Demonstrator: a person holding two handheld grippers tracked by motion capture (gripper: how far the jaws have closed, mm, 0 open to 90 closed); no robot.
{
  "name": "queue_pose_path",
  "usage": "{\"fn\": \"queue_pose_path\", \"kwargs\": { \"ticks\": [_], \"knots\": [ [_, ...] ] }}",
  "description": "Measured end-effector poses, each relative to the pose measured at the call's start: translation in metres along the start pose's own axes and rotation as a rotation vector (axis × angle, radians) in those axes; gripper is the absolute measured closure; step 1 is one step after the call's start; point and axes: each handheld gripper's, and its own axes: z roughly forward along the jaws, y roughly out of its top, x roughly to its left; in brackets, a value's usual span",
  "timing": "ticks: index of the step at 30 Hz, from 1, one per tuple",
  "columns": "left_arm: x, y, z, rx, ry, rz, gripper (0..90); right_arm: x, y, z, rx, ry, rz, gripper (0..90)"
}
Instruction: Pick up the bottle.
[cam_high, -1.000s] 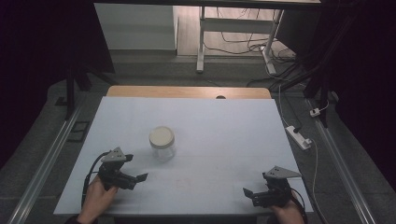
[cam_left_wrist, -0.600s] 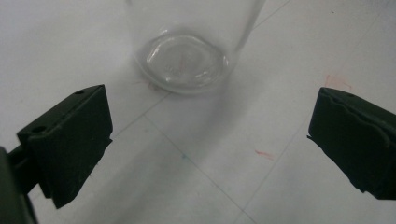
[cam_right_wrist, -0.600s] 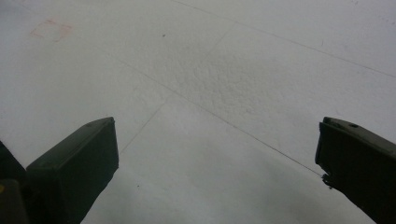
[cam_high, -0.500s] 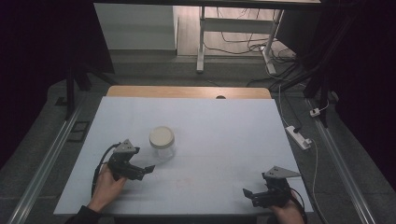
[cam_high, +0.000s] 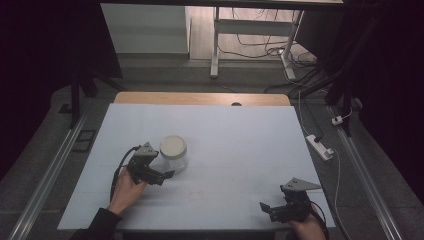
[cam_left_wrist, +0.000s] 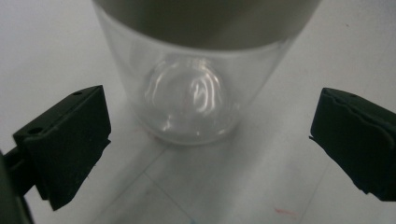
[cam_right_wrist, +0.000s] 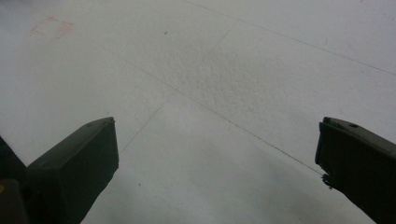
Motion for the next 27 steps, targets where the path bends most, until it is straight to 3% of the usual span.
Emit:
{"fn": "queue_pose_path", "kwargs": {
  "ticks": [4,13,18,27],
  "knots": [
    [0.003,0.005,0.006,-0.007,0.002,-0.006,0.0,0.0,0.0,0.0,0.001,0.002,0.002,0.0],
    [0.004,0.017,0.017,-0.027,0.013,0.021,0.0,0.0,0.0,0.001,0.006,0.005,0.005,0.0],
    [0.008,0.021,0.023,-0.029,-0.004,0.011,0.0,0.0,0.0,0.001,0.008,0.006,0.005,0.0],
    [0.005,0.025,0.028,-0.022,0.029,0.051,5.4,0.0,0.0,0.001,0.008,0.01,0.002,0.0]
  ]
}}
